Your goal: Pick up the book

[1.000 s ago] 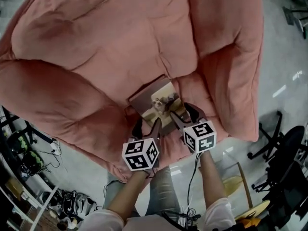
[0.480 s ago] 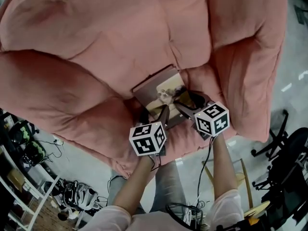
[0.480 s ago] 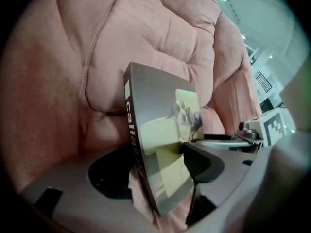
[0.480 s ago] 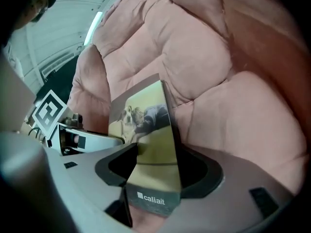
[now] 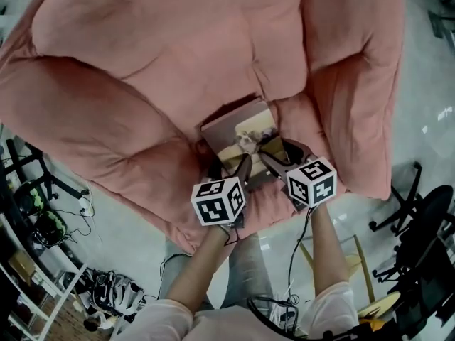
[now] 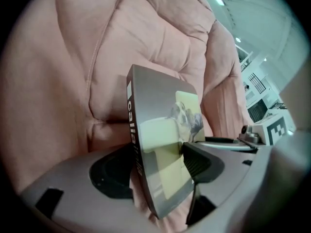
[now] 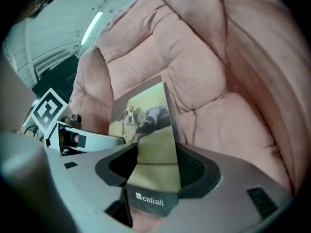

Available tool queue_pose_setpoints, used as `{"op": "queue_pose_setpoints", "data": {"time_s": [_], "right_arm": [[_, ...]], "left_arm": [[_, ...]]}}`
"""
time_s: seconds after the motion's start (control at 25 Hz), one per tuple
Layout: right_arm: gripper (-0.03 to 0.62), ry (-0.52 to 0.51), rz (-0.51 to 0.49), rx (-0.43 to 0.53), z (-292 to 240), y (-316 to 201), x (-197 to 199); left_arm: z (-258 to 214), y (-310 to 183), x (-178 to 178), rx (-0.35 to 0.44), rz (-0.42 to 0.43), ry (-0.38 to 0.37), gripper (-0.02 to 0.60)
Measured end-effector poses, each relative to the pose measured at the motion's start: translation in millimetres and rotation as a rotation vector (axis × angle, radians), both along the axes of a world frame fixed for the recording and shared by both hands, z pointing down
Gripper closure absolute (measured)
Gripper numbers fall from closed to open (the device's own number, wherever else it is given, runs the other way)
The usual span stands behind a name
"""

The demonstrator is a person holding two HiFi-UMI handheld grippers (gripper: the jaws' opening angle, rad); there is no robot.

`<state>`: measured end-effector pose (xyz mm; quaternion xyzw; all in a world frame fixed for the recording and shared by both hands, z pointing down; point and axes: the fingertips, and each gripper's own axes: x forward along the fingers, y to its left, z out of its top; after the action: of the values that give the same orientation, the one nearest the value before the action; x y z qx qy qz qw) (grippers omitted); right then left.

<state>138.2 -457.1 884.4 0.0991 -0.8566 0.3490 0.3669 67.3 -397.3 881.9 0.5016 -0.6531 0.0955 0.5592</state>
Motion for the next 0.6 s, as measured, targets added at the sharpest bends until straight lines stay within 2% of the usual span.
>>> {"op": "queue_pose_setpoints", "data": {"time_s": [0.32,0.6], "right_arm": [[0.339,-0.024,0.160,0.031,-89.6,11.9,-9.2],[0.339,-0.057,0.371,0.071,-182.3,30.7,-13.0]], "left_arm": [[-90.9,-0.5,-18.4,0.090,0.128,-0.048,0.261],[-185.8,-0.8,-31.6,0.200,0.277,-0.076,0.261]]}}
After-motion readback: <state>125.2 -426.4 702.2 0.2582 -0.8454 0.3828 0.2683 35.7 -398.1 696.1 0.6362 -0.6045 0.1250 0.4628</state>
